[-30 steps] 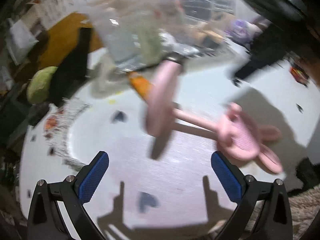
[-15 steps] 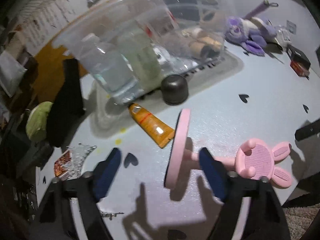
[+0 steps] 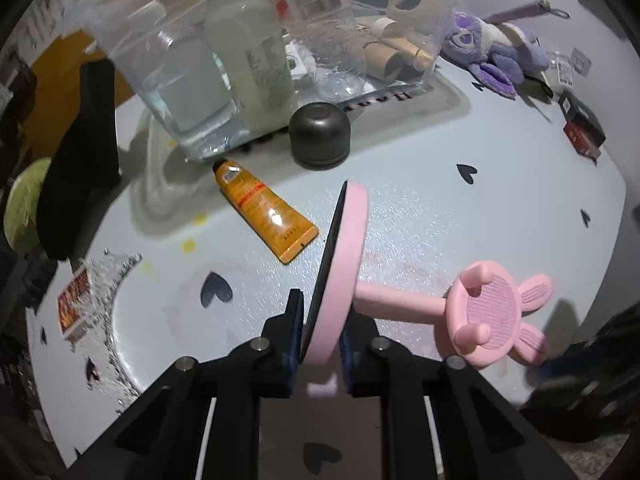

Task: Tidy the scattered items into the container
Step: 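Grasp the mirror disc with the left tool while the right tool releases it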

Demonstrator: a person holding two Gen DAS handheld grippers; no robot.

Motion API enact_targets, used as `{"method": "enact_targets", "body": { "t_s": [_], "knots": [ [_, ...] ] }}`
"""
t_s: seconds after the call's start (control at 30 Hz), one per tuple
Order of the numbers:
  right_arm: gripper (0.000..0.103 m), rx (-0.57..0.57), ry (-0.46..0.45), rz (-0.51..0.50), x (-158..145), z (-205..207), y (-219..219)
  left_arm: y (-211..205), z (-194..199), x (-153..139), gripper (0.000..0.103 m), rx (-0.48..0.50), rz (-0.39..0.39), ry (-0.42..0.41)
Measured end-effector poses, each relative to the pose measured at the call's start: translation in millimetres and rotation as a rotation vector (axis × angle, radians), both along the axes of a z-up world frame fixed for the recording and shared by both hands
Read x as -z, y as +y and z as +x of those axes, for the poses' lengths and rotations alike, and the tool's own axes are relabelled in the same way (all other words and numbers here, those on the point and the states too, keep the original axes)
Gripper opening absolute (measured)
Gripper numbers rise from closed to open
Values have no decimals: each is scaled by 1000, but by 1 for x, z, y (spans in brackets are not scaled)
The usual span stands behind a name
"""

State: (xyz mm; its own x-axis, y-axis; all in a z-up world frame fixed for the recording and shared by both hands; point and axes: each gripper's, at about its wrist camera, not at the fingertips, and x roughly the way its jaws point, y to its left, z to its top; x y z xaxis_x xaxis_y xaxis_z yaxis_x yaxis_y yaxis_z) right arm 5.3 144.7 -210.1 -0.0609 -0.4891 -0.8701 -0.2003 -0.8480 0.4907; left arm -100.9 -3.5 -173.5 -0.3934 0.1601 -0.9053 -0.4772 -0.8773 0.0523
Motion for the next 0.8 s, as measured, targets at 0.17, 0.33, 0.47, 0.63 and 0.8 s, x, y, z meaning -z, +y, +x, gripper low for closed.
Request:
{"method": "enact_targets", "body": {
  "t_s": [0.17,0.33,0.47,0.63,0.8],
  "knots": [
    [30,-11,-30,8,16,-12,-14,-14,-4,1,16,-70,92,-88],
    [30,87,5,51,11,-32,2,-14,6,2,16,-66,76,-90],
    [30,147,15,65,10,-48,16,-8,13,4,16,-54,35,-69],
    [30,302,32,-76,16,-44,35,-17,3,4,16,-121,91,-123],
    [30,594,39,-268,27,-10,65,-32,-9,3,16,-189,179,-195]
  ]
}}
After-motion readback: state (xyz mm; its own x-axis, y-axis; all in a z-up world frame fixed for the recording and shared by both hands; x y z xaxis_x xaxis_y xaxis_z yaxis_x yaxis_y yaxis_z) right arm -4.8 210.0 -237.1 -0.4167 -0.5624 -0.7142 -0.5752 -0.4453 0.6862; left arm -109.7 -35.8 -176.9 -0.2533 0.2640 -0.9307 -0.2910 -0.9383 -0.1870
